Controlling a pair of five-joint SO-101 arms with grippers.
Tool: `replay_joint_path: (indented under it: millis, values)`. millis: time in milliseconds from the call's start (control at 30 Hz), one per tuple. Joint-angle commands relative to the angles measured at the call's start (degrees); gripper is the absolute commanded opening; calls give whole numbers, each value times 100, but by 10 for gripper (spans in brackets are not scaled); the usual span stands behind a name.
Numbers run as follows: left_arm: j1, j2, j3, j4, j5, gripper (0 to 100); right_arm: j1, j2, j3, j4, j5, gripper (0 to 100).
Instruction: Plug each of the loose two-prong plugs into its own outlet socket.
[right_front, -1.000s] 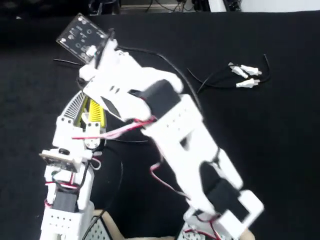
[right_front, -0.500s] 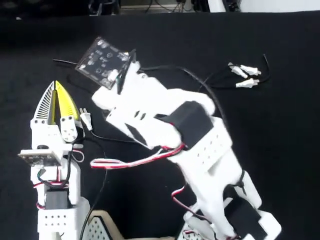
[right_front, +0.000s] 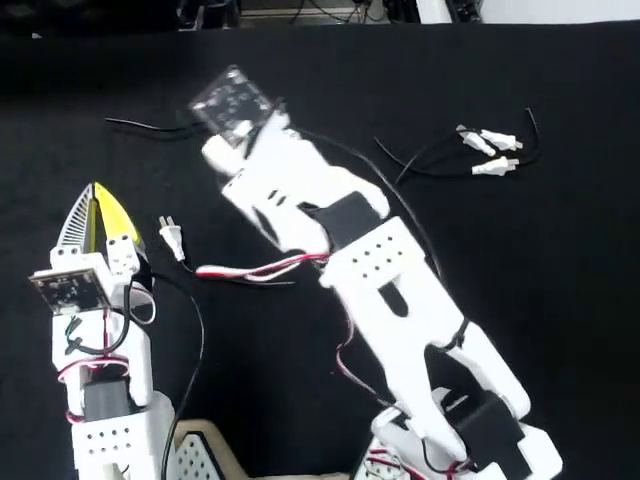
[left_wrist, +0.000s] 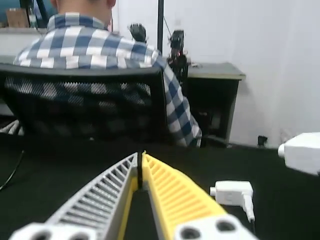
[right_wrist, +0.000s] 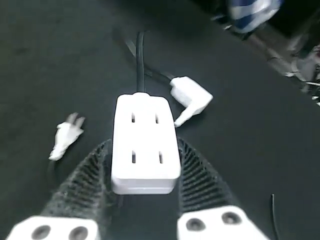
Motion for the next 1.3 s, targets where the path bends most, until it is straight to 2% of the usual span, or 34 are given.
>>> replay_joint_path:
  millis: [0, 133, 233, 333, 733, 1067, 1167, 1267]
  values:
    - [-66, -44, 84, 316, 9, 30, 325, -198, 884, -1705, 53, 12]
    - [-66, -44, 84, 431, 35, 30, 580, -207, 1921, -3455, 396, 12]
    - [-57, -44, 84, 431, 35, 30, 765, -207, 2475, -3895, 1108, 12]
    - [-40, -44, 84, 431, 35, 30, 958, -207, 2888, -3930, 1503, 12]
    - [-48, -35, 84, 440, 35, 30, 1829, -215, 4585, -3938, 1530, 12]
    - [-31, -35, 84, 466, 35, 30, 1776, -171, 5147, -3938, 1503, 16]
    - [-22, -35, 84, 738, 35, 30, 1758, -171, 5165, -3947, 1503, 16]
    - [-22, -35, 92, 958, 0, 33, 1776, -171, 5174, -3947, 1495, 80]
